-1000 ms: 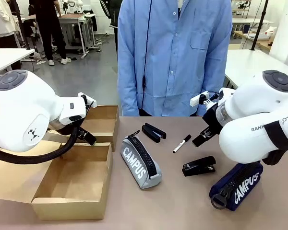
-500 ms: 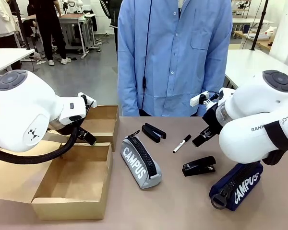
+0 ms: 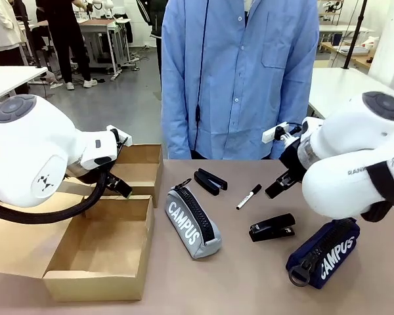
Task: Place items inside the box.
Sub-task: Pick up a Pencil pouch or Stapler and place it inside the Mailer Box closest to the robot.
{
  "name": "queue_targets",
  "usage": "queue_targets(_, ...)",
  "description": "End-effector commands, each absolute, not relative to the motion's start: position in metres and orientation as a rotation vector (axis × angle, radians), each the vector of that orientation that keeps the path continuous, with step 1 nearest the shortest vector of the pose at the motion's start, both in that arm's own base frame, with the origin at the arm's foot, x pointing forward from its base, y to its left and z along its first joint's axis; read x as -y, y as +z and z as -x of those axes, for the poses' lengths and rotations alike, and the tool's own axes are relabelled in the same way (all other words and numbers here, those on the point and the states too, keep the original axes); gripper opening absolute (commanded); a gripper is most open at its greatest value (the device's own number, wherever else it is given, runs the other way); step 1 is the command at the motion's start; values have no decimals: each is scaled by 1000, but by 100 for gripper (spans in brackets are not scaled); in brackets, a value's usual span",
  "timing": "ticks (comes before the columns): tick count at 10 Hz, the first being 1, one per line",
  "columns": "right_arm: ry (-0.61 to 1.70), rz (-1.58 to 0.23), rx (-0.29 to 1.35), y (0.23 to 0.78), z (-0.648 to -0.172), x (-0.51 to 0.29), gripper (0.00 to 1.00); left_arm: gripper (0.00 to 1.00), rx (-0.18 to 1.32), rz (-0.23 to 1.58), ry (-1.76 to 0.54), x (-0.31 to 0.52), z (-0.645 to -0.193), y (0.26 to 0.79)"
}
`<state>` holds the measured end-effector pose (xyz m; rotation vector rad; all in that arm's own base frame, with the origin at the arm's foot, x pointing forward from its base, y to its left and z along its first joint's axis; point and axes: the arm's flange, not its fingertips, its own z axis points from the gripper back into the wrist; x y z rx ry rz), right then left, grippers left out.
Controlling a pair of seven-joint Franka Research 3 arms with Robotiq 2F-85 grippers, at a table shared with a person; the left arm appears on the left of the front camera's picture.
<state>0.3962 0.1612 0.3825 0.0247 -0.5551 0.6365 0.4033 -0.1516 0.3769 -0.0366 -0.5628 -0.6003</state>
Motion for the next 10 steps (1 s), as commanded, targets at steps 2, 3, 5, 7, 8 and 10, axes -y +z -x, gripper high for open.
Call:
queue_targets(2,401,-91,522,464,-387,-121,100,100,583,195,-476,119,-366,464)
queue_targets(3,349,-159,505,486,-379,-102,100,100,604,241,-443,104,-349,487)
queue_targets(5,231,-380,419,522,-351,-51,100,100,520,413,-498,51,-326,516)
queue_targets(7,88,-672,403,538,-305,19,100,100,451,692,-331,-41,-326,519)
queue_targets(8,16,-836,455,537,-280,62,100,100,459,873,-199,-98,-326,506)
queue_targets(10,-166,-1037,520,512,-260,142,100,100,545,1200,36,-181,-309,469)
